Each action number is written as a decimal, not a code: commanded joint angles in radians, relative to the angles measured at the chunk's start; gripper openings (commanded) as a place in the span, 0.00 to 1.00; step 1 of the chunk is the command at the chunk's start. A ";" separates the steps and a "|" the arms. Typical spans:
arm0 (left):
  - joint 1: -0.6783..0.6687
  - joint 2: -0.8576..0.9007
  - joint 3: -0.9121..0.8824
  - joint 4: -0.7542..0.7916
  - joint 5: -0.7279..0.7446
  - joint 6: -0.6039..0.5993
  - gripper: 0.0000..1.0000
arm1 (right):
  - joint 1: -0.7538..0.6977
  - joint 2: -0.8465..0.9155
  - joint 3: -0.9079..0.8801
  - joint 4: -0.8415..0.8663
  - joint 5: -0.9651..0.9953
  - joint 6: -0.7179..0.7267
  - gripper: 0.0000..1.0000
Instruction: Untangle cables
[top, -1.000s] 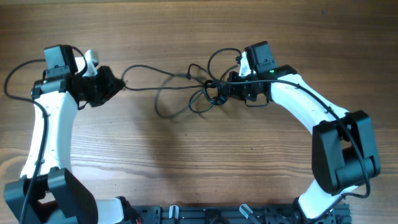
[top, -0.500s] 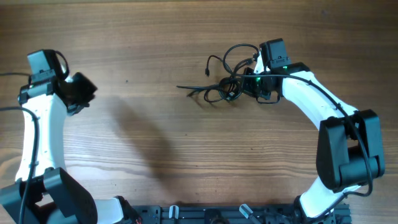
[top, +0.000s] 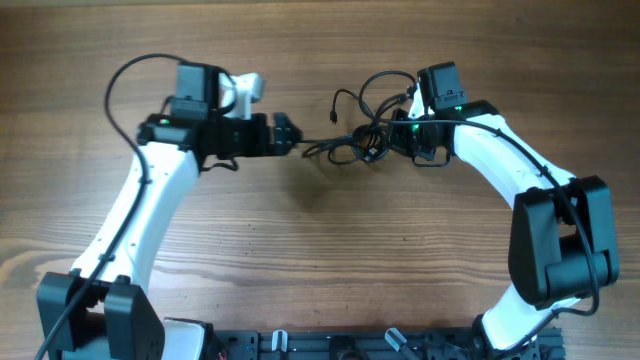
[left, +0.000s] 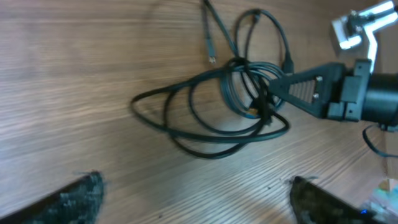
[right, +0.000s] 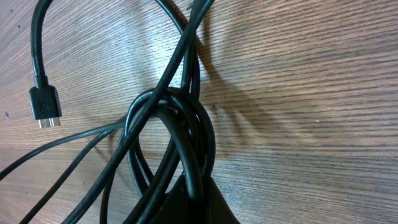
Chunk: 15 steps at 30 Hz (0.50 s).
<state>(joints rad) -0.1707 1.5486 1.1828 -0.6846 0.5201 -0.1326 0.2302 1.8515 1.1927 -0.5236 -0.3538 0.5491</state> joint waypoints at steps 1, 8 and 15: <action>-0.072 -0.012 0.006 0.073 -0.114 0.029 1.00 | 0.006 0.023 0.010 -0.009 0.017 0.000 0.05; -0.156 0.064 0.006 0.169 -0.233 -0.177 0.93 | 0.006 0.023 0.010 -0.015 0.017 0.000 0.05; -0.193 0.149 0.006 0.147 -0.183 -0.850 1.00 | 0.006 0.023 0.010 -0.016 0.018 0.000 0.05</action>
<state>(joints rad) -0.3458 1.6638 1.1839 -0.5350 0.3340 -0.5629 0.2302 1.8515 1.1927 -0.5358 -0.3538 0.5491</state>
